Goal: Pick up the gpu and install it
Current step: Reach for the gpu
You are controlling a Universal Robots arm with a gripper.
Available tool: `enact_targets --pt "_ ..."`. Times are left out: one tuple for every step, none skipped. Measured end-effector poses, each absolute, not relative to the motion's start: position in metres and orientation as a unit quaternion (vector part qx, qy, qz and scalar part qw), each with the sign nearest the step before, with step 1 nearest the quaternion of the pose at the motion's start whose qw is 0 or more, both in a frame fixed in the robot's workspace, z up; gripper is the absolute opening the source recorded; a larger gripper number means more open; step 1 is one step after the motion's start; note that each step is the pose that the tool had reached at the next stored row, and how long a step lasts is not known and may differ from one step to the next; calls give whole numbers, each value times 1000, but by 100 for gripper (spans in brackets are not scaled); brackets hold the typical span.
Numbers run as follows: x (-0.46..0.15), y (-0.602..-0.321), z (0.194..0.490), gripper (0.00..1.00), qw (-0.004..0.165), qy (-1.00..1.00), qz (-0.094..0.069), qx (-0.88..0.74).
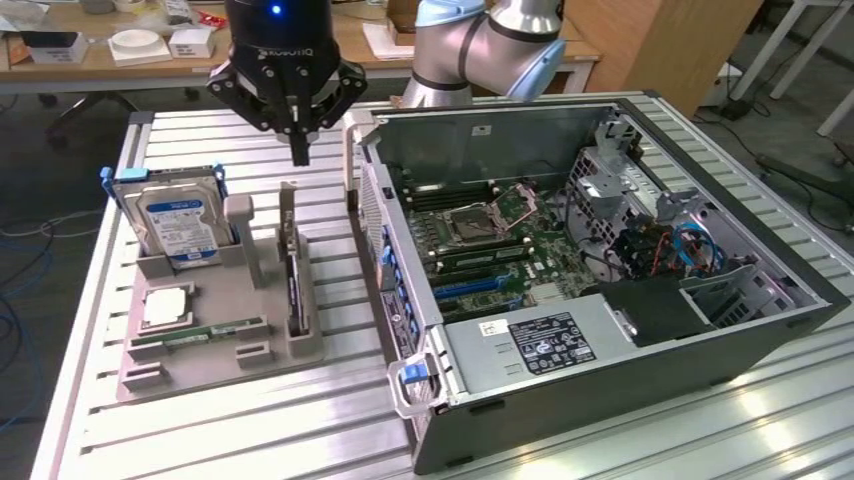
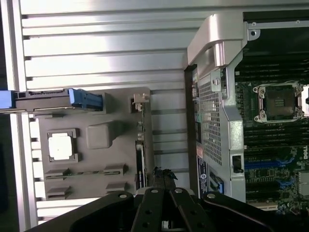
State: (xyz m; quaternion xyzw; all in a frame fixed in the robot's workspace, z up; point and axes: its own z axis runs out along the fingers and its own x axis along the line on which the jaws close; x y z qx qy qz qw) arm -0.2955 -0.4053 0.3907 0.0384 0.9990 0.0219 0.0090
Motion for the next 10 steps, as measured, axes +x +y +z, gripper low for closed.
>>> enact_targets --pt "-297 -405 391 10 9 999 22 38" --pt "-299 -405 391 10 9 999 22 38" --pt "-300 -405 391 10 9 999 22 38" --pt "-302 -405 391 10 9 999 22 38" --pt "-303 -405 391 10 9 999 22 38" --pt "-305 -406 391 10 9 999 22 38" --pt "-307 -406 391 10 8 999 22 39" --pt "-309 -406 390 10 8 999 22 39" --pt "-310 -406 390 10 8 999 22 39" --pt "-312 -406 390 10 8 999 22 39"
